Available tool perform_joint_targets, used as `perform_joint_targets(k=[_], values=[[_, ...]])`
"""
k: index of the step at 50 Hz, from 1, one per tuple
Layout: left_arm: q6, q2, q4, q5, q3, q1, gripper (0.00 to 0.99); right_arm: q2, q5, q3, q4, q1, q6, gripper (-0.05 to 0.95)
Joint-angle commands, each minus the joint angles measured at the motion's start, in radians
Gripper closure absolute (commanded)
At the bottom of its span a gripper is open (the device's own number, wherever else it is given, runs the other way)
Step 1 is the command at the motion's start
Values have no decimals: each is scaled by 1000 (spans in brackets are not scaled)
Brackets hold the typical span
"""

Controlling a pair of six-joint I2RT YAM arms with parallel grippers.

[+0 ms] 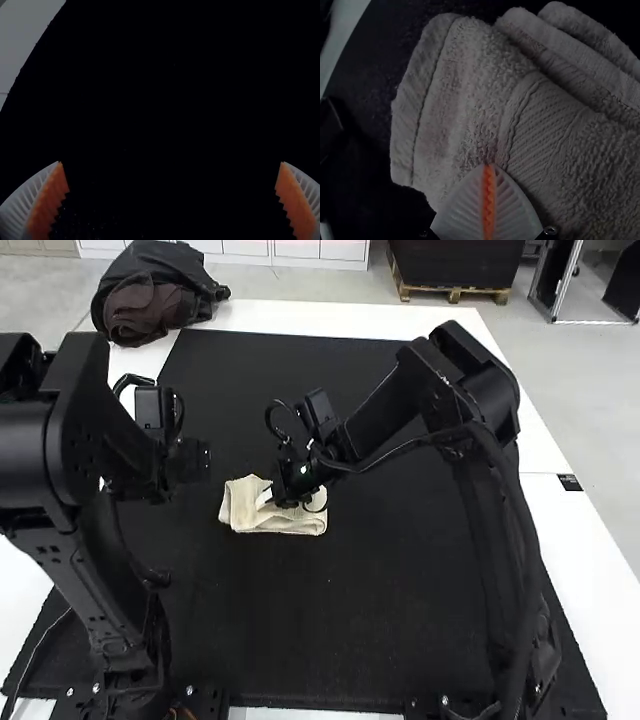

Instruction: Fold the towel.

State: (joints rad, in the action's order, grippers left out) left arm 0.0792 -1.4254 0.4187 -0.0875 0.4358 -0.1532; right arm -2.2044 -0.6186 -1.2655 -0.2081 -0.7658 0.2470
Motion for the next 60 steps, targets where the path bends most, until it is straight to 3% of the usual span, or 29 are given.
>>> perform_joint_targets(k=[1, 12, 16, 32, 54, 55, 60], values=[[-7, 22, 9, -9, 27, -9, 26, -26, -21, 5, -20, 0, 6, 926], [-10, 22, 3, -8, 40, -9, 26, -66, -20, 17, -51, 3, 6, 926], [-13, 22, -8, -6, 52, -8, 26, -48, -23, 6, -51, 5, 43, 925], [-12, 43, -84, -6, 139, -11, 26, 221, -58, -43, 7, 17, 147, 925], [-13, 143, -282, -3, 353, -5, 26, 557, 23, -98, 104, 186, 178, 920], [-13, 152, -294, -3, 365, -3, 26, 574, 28, -104, 110, 200, 178, 915], [-13, 195, -356, 5, 429, -2, 26, 661, 53, -114, 151, 266, 178, 682]])
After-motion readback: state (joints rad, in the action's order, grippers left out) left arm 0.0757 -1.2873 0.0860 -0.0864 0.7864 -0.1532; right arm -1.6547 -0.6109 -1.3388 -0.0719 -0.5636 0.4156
